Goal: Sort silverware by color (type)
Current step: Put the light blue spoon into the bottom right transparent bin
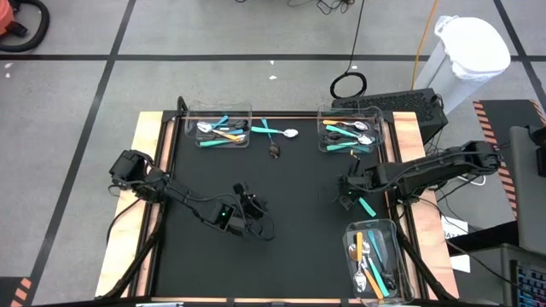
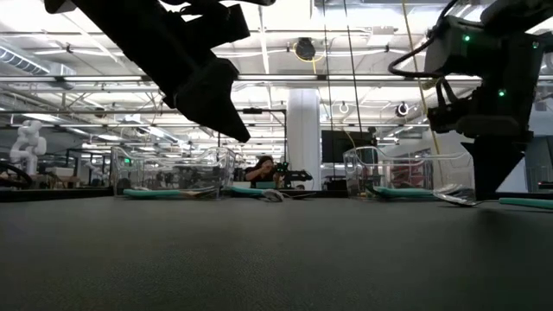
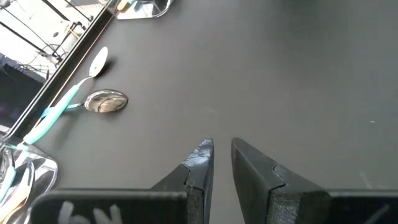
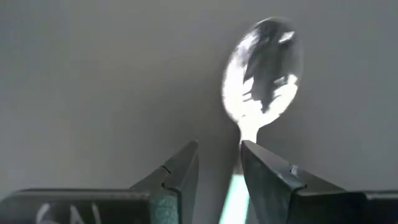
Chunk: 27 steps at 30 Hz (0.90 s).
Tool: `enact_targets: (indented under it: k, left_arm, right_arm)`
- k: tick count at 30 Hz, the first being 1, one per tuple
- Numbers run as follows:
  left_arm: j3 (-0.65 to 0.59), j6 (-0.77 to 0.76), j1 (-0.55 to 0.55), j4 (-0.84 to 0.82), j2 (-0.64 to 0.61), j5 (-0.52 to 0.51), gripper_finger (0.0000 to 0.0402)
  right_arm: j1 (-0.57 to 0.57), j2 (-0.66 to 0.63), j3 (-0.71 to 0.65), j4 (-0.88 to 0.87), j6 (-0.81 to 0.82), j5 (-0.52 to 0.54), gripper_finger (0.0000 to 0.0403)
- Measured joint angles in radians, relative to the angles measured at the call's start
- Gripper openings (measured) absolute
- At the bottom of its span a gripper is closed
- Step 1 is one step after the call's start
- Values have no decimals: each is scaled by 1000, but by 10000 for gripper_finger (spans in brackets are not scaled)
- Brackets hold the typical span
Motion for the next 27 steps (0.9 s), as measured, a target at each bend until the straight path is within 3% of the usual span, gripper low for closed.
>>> enact_targets:
  k: [7, 15, 22, 27]
  left_arm:
    - [0, 0, 0, 0, 0, 0, 61]
    - [0, 0, 0, -4, 0, 0, 61]
    - [0, 1, 10, -3, 0, 0, 61]
    - [0, 1, 11, 4, 0, 0, 61]
  right_arm:
    - [0, 60, 2, -12, -43, 77, 115]
    - [0, 52, 0, -7, -76, 55, 115]
    - [-1, 30, 13, 1, -198, 47, 115]
    - [-2, 31, 13, -13, -250, 104, 115]
